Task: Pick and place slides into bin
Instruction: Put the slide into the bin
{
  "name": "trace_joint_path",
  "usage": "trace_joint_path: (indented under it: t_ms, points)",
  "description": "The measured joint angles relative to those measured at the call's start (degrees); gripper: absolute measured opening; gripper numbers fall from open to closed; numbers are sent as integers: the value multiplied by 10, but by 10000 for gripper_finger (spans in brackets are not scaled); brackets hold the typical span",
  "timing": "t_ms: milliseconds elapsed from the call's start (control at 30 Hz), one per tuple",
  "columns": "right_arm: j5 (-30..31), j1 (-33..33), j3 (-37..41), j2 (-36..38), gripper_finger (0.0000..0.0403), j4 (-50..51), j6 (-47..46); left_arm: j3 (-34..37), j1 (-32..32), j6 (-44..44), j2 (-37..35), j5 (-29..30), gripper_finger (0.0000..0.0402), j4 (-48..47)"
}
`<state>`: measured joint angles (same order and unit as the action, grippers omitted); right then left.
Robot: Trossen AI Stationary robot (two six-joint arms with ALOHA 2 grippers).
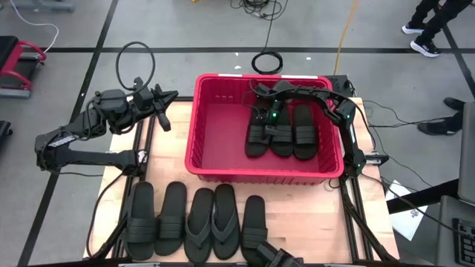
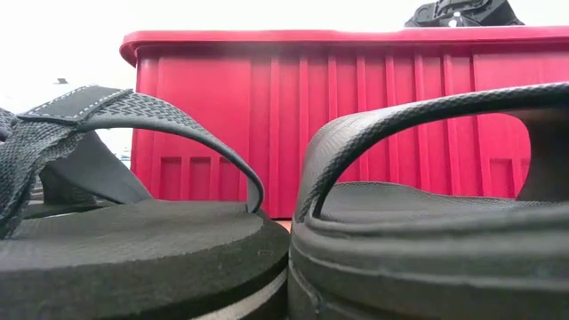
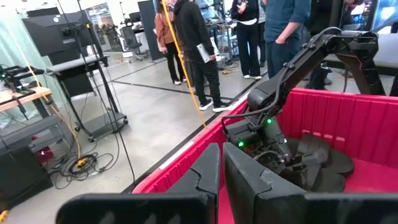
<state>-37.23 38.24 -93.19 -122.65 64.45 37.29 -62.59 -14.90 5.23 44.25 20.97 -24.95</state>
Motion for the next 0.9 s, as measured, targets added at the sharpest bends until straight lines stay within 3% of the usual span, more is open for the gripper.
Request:
trace_joint_path:
  t_ms: [133,500,900]
  points:
    - [31,-1,-8,0,157,-9,-15,0,0,-1,0,-1,26,0]
    - [37,-1,-26,-1,233,-8,-24,0,0,-11,0,-34,26,0]
    - [83,-1,-27,31,269,-23,-30,0,0,-10,0,-36,26,0]
